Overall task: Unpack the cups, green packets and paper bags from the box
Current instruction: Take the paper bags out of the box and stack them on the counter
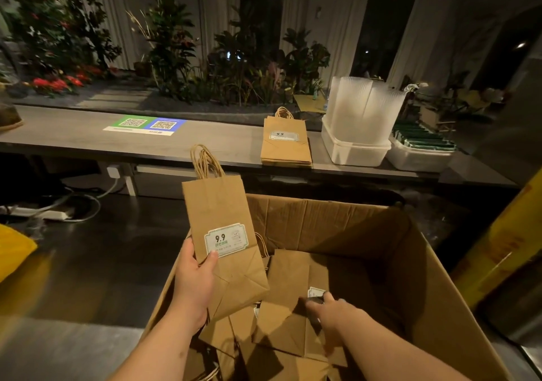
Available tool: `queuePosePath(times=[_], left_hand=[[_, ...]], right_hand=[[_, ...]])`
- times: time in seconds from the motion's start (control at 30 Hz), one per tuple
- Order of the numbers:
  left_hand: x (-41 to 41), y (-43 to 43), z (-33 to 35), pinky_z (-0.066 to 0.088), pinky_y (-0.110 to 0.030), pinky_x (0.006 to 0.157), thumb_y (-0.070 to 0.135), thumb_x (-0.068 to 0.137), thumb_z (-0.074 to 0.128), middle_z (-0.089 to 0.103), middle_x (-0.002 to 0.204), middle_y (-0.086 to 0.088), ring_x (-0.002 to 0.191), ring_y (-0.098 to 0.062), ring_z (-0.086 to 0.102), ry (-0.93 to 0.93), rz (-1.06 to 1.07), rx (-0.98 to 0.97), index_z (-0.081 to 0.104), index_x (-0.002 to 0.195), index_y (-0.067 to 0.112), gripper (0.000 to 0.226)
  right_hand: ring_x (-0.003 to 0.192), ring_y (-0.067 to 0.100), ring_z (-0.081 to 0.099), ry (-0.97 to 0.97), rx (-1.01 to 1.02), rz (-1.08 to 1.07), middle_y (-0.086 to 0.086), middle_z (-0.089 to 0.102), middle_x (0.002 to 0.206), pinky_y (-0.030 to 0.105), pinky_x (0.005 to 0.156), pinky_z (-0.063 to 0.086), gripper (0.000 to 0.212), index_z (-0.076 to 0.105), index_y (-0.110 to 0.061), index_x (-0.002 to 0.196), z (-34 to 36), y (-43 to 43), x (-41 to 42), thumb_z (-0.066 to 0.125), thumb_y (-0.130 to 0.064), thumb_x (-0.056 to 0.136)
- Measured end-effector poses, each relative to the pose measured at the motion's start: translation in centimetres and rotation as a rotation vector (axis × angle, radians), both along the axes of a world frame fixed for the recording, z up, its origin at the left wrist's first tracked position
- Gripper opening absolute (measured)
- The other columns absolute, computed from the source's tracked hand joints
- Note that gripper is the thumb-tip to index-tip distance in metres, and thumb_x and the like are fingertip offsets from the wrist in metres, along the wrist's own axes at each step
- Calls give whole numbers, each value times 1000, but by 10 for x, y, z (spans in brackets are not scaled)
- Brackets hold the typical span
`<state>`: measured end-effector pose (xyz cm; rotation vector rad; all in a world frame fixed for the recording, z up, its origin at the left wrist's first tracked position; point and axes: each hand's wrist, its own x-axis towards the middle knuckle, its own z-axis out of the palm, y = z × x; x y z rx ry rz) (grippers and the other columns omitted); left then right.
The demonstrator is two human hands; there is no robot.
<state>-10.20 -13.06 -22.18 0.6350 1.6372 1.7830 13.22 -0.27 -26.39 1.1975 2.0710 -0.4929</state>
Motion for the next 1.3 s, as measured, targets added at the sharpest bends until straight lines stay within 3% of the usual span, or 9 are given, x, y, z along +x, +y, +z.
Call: queuePosePath(times=[0.2,0.3,0.37,0.53,0.73,0.9,1.1,1.2,1.3], left_hand=[[0,3,8,58,-40,82,17,105,54,67,122,4,112,-21,67,-38,-5,16,53,119,38,25],[2,0,22,57,-38,80,17,105,54,66,122,4,112,-19,66,-45,17,73,52,124,35,27],[2,-3,38,57,-38,83,17,105,55,68,122,6,110,-15,68,-49,-1,123,53,125,38,29],[-16,-21,76,50,-35,95,10,104,53,71,123,10,118,-11,65,125,-150,171,53,132,38,40],[-48,-52,85,53,-26,93,15,102,58,66,118,23,117,1,62,410,-57,133,46,126,49,43],[-69,-65,70,52,-28,96,15,105,53,64,121,15,110,2,63,322,17,82,37,135,38,41],[-63,-64,52,51,-19,86,24,107,48,62,127,8,120,-10,59,311,27,23,43,129,29,23],[-60,-52,56,55,-29,90,24,107,48,64,125,6,118,-11,62,316,65,57,45,127,29,21],[-51,-26,69,55,-27,87,24,107,48,64,125,10,115,-6,62,324,41,68,46,127,33,22]], right_hand=[[107,12,65,412,-28,-357,0,62,131,27,91,57,50,55,-21,141,9,6,5,70,-22,94],[102,13,66,809,198,-576,0,66,123,36,91,60,32,62,-21,129,27,14,-3,65,-22,98],[111,15,63,1025,231,-626,-1,64,127,41,98,57,37,59,-23,136,53,11,-15,62,-34,100],[130,19,56,1464,-368,-475,-8,59,141,46,110,47,74,45,-36,147,125,-39,-78,69,-67,84],[121,1,60,1699,-183,-335,-19,68,125,31,104,50,34,54,-35,133,138,-86,-138,59,-20,103],[123,-4,57,1705,-106,-239,-20,62,128,20,98,51,33,50,-41,131,121,-105,-168,59,-25,103],[121,4,61,1677,-219,-429,-17,66,126,38,105,54,29,49,-40,129,103,-109,-179,51,-23,107],[124,12,60,1656,-281,-466,-12,63,131,46,102,56,34,39,-41,137,105,-100,-173,50,-30,107],[124,9,60,1696,-162,-462,-16,63,130,40,100,57,36,40,-46,137,109,-80,-161,50,-30,107]])
